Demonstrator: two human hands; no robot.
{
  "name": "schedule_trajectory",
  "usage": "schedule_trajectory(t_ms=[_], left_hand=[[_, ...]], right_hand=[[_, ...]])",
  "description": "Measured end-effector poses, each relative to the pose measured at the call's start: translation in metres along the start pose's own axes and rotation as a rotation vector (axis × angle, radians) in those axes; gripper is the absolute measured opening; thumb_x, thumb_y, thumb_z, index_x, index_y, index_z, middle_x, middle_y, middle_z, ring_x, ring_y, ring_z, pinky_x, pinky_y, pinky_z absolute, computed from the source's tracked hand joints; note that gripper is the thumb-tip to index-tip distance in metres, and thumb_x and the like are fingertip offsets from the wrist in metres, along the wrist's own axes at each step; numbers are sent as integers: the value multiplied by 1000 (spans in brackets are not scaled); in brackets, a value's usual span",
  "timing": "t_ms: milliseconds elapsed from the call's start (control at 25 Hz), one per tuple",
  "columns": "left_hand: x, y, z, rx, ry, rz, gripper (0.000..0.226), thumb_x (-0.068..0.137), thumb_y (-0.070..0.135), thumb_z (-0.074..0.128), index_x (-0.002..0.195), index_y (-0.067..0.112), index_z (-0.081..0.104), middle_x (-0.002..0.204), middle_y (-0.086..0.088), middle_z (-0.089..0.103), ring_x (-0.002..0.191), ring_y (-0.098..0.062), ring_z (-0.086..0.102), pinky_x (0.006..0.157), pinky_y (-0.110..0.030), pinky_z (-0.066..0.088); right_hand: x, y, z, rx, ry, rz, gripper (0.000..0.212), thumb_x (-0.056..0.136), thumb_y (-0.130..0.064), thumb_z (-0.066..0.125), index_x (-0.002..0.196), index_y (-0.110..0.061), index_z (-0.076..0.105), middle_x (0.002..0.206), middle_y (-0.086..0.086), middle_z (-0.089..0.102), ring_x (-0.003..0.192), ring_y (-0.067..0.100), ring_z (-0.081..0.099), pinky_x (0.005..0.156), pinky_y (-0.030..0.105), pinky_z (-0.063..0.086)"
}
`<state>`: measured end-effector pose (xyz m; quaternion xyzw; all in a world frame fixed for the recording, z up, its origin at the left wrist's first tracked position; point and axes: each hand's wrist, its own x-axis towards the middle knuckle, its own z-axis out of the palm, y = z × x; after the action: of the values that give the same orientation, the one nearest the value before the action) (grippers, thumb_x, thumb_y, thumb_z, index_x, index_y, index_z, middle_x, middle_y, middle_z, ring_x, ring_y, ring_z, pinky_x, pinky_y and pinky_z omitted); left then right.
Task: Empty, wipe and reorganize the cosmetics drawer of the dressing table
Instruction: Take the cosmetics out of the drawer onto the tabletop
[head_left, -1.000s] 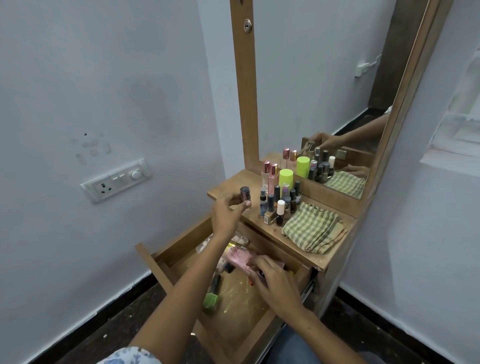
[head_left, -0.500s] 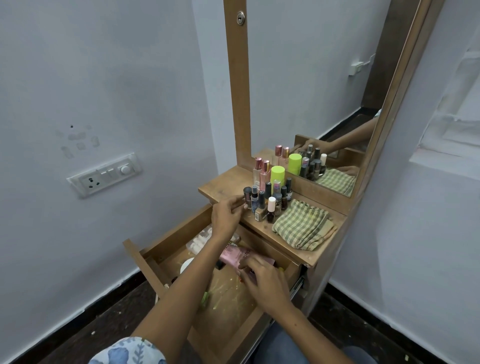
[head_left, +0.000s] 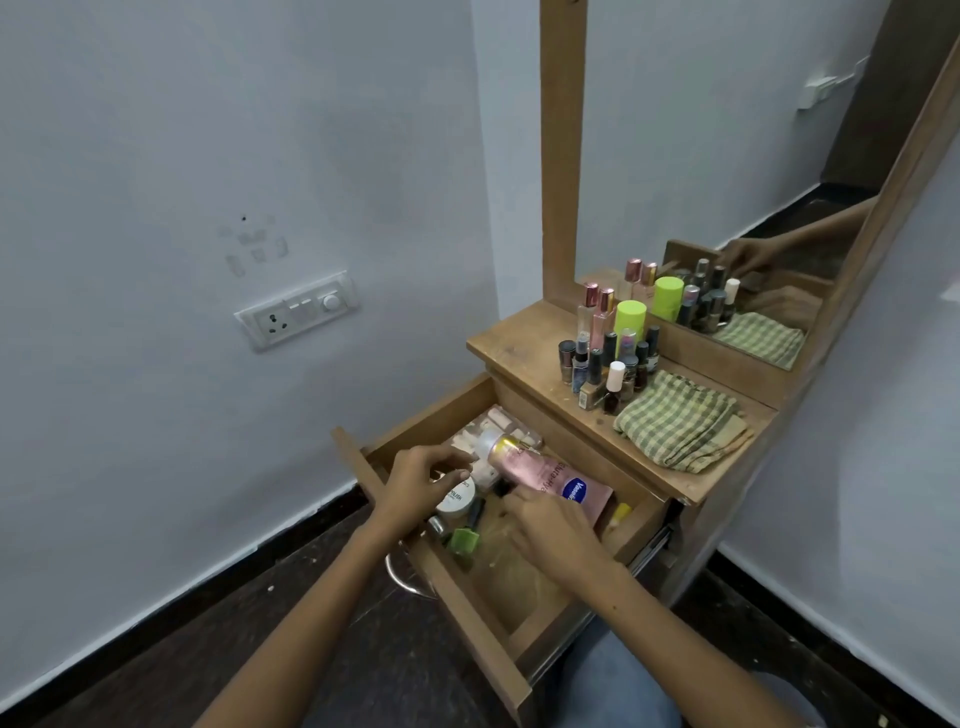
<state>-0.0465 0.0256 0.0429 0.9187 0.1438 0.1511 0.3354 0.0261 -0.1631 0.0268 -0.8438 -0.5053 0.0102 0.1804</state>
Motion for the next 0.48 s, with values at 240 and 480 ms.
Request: schedule_trajectory(t_ms=[240,480], left_hand=[[-6,-5,10,-77,159,-71,20,86,12,67,104,19,72,97,11,72,90,1,64,79,-22,54],[-8,-3,11,-102,150,-50,20,81,17,73,101,20,73,93,14,71,86,4,65,79,-21,55]], right_hand=[[35,-17,36,-230,-202,-266,39,86,-6,61,124,-13,54,128,13,55,112,26,54,89,38,49],[37,-1,32,-104,-143,-124,16,89,-8,60,102,-13,66,103,8,67,94,22,65,81,36,55]])
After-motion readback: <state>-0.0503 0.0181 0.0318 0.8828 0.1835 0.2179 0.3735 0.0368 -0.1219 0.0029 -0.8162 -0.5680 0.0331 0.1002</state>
